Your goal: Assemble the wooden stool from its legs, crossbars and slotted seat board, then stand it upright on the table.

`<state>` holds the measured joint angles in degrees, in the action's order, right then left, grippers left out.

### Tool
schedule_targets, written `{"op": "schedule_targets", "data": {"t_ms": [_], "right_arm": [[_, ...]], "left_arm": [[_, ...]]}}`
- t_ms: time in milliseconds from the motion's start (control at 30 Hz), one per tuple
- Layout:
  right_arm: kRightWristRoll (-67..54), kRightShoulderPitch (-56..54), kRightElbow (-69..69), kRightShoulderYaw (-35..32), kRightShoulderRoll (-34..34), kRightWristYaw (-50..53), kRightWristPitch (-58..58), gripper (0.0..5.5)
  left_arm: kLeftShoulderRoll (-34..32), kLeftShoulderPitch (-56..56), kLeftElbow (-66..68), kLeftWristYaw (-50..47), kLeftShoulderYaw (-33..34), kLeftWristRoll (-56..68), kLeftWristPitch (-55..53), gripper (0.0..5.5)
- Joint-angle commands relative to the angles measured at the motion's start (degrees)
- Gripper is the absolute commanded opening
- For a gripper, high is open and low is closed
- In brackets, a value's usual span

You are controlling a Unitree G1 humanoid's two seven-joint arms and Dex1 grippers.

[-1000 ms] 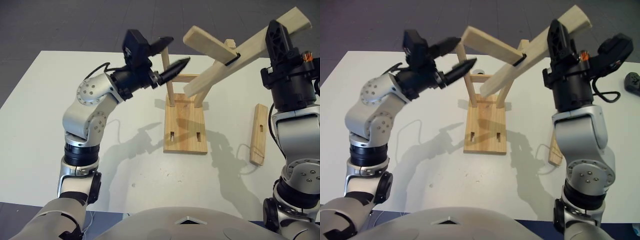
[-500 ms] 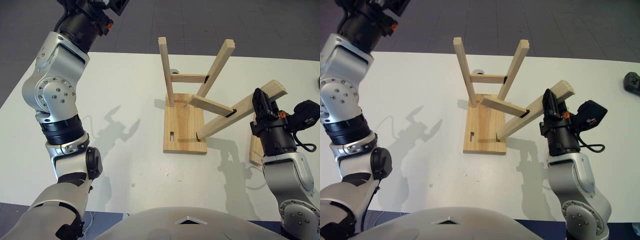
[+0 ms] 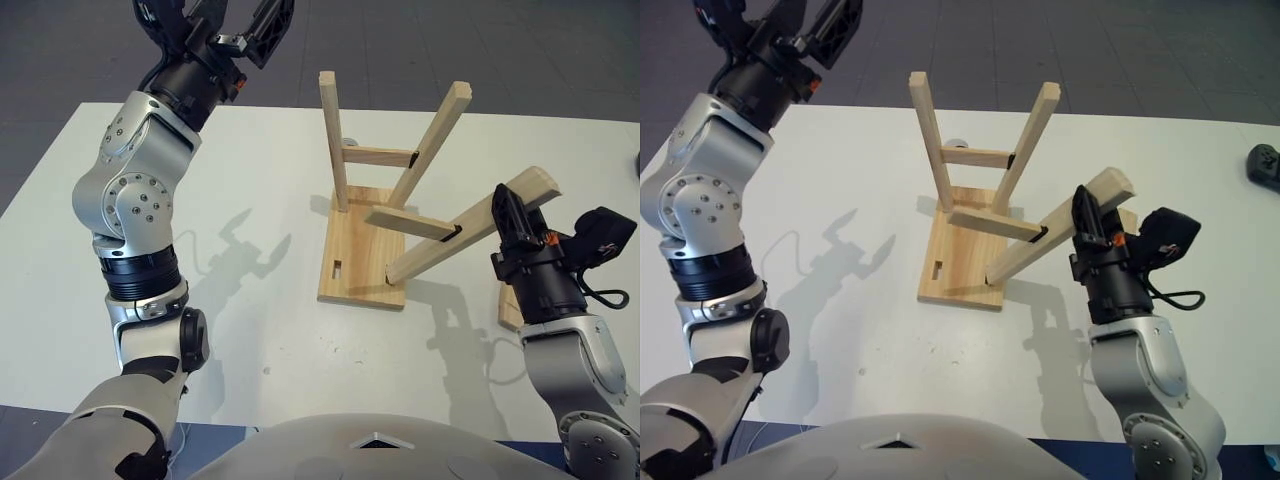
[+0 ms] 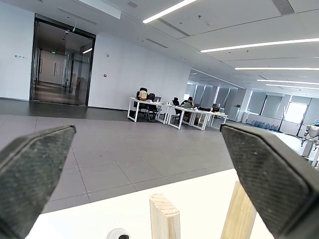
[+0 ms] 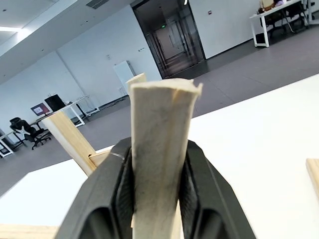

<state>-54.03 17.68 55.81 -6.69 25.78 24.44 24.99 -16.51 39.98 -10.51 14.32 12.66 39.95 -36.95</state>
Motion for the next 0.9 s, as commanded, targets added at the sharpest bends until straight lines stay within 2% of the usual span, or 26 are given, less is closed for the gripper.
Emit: {"op": "schedule_targets", "data": {"t_ms": [33, 267, 333, 433, 600, 900], "right_arm": [[10.01, -2.36, -3.75, 1.93, 1.33, -0.34, 3.34, 1.02], [17.10, -2.67, -5.43, 3.04, -1.00, -3.92, 3.42, 1.02], [22.74, 1.44, -6.75, 4.51, -0.18, -7.06, 1.09, 1.02], [27.03, 9.45, -12.20, 5.14, -2.47, -10.22, -2.41, 1.03], [20.99, 11.26, -14.11, 2.73, -7.07, -8.86, 3.30, 1.03], [17.83, 4.55, -10.77, 0.52, -3.91, -7.88, 11.08, 1.03]], "left_arm": [[1.46, -1.80, -2.18, 0.00, -2.25, -0.16, -0.69, 5.40], [2.34, -3.96, -4.32, 0.22, -5.27, -0.85, -1.06, 5.40], [2.56, -3.98, -4.51, 0.06, -5.35, -0.71, -1.15, 5.40], [2.70, -4.29, -4.73, -0.21, -5.61, -0.80, -1.27, 5.40], [2.64, -4.66, -5.14, -0.40, -6.33, -1.32, -1.28, 5.40], [2.66, -5.65, -5.70, -0.86, -7.22, -1.92, -1.23, 5.40]]}}
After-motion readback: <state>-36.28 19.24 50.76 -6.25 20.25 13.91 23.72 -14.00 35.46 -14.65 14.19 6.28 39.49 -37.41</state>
